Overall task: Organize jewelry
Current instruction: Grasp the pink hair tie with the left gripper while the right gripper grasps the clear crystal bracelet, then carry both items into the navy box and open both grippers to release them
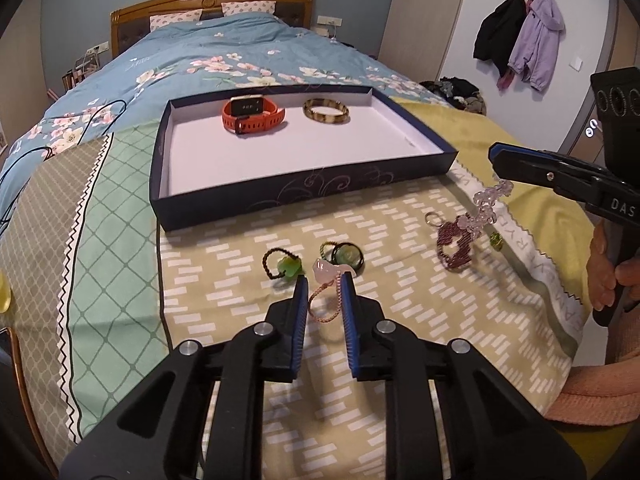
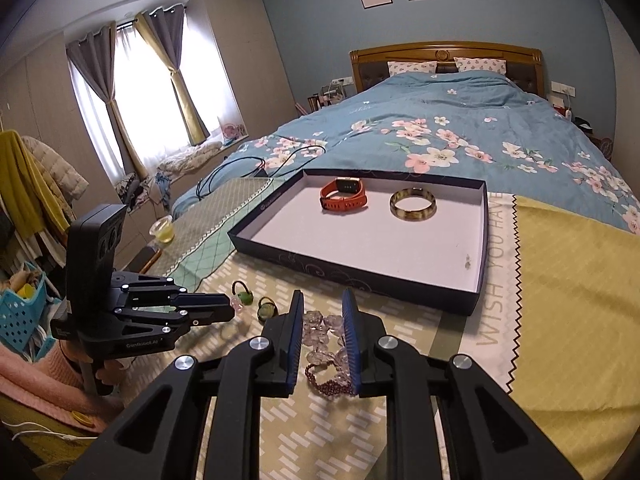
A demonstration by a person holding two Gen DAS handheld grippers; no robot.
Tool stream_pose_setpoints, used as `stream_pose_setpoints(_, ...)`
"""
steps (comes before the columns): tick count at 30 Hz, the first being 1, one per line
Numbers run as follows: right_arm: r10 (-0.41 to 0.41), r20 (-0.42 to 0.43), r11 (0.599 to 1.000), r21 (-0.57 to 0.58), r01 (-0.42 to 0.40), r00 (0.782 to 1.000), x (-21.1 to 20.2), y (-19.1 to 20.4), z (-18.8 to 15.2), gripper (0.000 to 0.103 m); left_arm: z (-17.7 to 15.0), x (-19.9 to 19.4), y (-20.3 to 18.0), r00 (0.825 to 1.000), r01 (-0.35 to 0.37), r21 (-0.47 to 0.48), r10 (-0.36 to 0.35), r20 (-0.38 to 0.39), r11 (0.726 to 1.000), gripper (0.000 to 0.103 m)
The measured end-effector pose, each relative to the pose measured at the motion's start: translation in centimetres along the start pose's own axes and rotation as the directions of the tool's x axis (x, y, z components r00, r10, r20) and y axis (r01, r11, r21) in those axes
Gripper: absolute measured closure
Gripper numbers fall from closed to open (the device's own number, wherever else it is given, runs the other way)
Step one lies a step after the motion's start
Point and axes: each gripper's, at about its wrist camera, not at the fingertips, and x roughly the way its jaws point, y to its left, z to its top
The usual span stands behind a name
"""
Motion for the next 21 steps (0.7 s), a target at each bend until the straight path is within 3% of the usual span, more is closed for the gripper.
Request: stream_pose_setpoints(21,-0.004,0.049,1.000,0.000,0.004,0.999,0.3,-1.3,4.0,0.085,3.1,-2.1,0.1,0.996,-0.014,0.022,0.012,0.092,1.000,0.086)
